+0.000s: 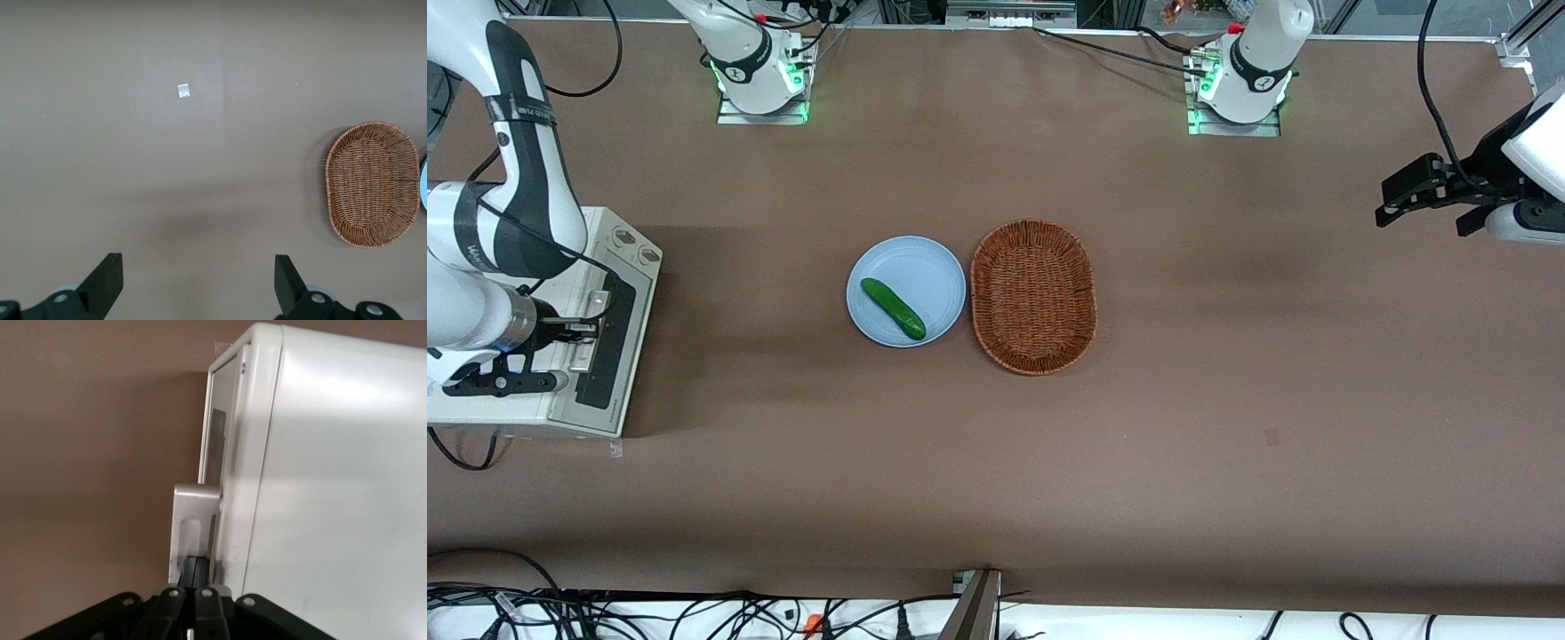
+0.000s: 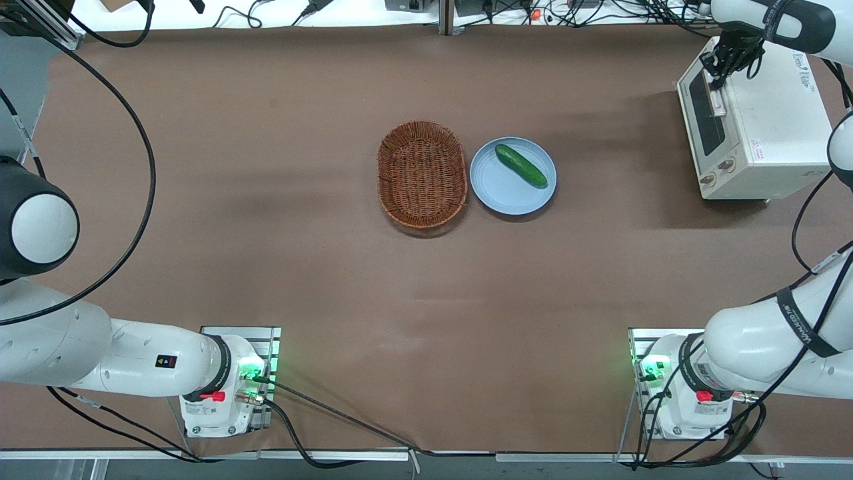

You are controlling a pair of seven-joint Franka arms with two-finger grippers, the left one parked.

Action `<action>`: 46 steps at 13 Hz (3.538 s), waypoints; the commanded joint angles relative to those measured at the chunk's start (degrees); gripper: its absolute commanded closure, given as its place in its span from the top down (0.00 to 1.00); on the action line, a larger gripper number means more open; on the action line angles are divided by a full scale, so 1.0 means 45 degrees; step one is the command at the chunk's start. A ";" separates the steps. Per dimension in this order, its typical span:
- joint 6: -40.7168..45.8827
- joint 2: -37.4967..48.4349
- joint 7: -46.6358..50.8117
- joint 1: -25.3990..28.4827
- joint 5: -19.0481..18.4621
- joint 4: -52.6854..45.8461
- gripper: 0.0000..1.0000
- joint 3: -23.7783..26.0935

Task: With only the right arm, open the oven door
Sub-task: 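Pull the handle outward and down, swinging the oven door open, then release the handle and lift the right gripper away from the door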

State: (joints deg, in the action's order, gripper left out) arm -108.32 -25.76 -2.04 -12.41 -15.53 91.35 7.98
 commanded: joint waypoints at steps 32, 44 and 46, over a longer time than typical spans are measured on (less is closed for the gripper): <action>0.3404 0.4549 0.0968 0.2738 0.3915 -0.0671 1.00 0.0262; 0.3661 0.4747 0.0434 0.2797 0.3958 -0.1081 1.00 -0.0034; 0.3680 0.4766 0.0415 0.2797 0.3958 -0.1100 1.00 -0.0034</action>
State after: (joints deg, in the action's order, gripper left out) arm -92.99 -4.95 0.72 0.22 1.21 86.92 7.87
